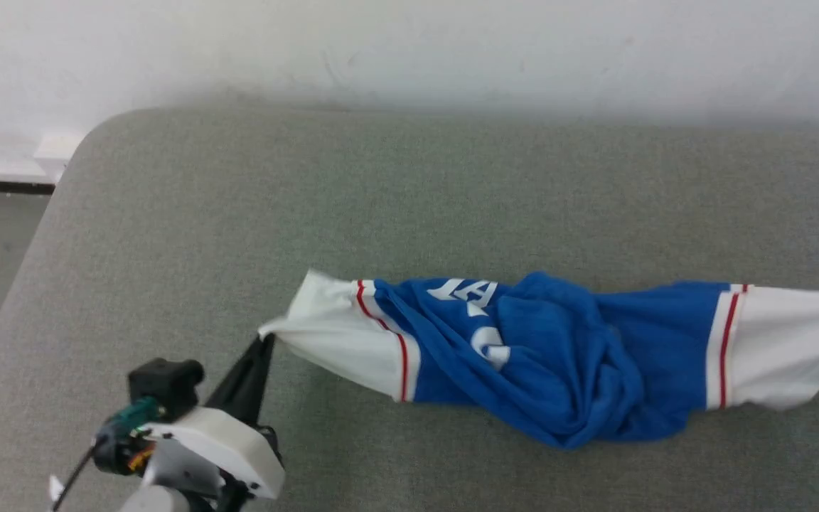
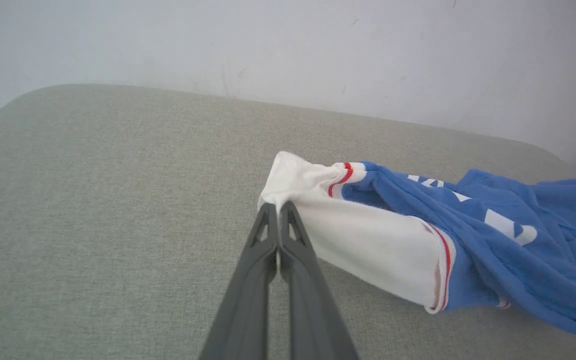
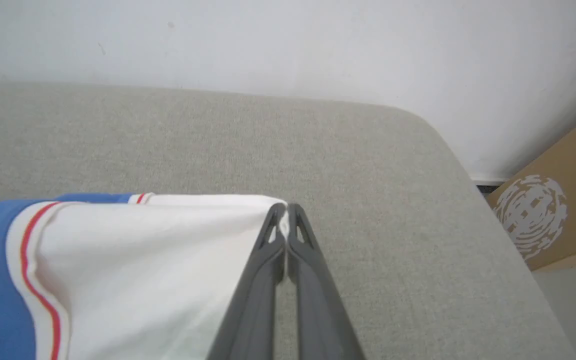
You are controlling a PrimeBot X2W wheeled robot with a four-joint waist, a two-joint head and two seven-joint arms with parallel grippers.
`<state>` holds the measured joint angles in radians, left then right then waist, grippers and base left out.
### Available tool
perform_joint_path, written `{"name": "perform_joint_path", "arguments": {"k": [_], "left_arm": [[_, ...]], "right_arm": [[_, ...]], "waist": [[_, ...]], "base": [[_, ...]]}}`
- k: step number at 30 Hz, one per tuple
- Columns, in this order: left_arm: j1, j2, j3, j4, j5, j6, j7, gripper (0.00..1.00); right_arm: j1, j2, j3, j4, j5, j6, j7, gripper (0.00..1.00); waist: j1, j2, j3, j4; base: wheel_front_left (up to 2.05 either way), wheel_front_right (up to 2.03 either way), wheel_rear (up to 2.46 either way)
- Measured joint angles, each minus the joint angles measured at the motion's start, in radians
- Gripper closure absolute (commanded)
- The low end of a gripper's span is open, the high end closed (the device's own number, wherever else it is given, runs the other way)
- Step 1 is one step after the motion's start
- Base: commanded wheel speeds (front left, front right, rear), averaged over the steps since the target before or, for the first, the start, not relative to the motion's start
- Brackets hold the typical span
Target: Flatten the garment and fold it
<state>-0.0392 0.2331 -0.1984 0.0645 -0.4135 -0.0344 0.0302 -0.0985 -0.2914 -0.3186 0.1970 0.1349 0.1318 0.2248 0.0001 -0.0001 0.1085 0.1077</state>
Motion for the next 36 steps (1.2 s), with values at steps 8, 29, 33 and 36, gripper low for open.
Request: {"name": "perform_joint_path", "arguments": {"k": [8, 29, 33, 36], "left_arm": [[-0.038, 0.082, 0.072, -0.181, -0.006, 0.002, -0.003, 1.00], [-0.608, 0.283, 0.178, -0.307, -0.027, -0.041, 0.110, 1.00], [-0.748, 0.303, 0.162, -0.190, -0.072, -0.060, 0.173, 1.00], [-0.875, 0.316, 0.136, -0.088, -0.078, -0.071, 0.197, 1.00]], "right_arm": [[-0.093, -0.082, -0.004, -0.130, 0.103, 0.000, -0.014, 1.00], [-0.626, -0.334, 0.232, -0.266, 0.291, 0.000, 0.125, 1.00], [-0.787, -0.363, 0.332, -0.175, 0.309, 0.000, 0.123, 1.00], [-0.920, -0.373, 0.411, -0.091, 0.317, 0.000, 0.105, 1.00]], "waist": [[-0.0001, 0.0000, -0.065, -0.017], [-0.0001, 0.0000, -0.043, -0.066], [0.0000, 0.0000, 0.012, -0.077], [0.0001, 0.0000, 0.065, -0.085]], "base": [[0.00, 0.00, 0.00], [0.00, 0.00, 0.00], [0.00, 0.00, 0.00], [0.00, 0.00, 0.00]]}}
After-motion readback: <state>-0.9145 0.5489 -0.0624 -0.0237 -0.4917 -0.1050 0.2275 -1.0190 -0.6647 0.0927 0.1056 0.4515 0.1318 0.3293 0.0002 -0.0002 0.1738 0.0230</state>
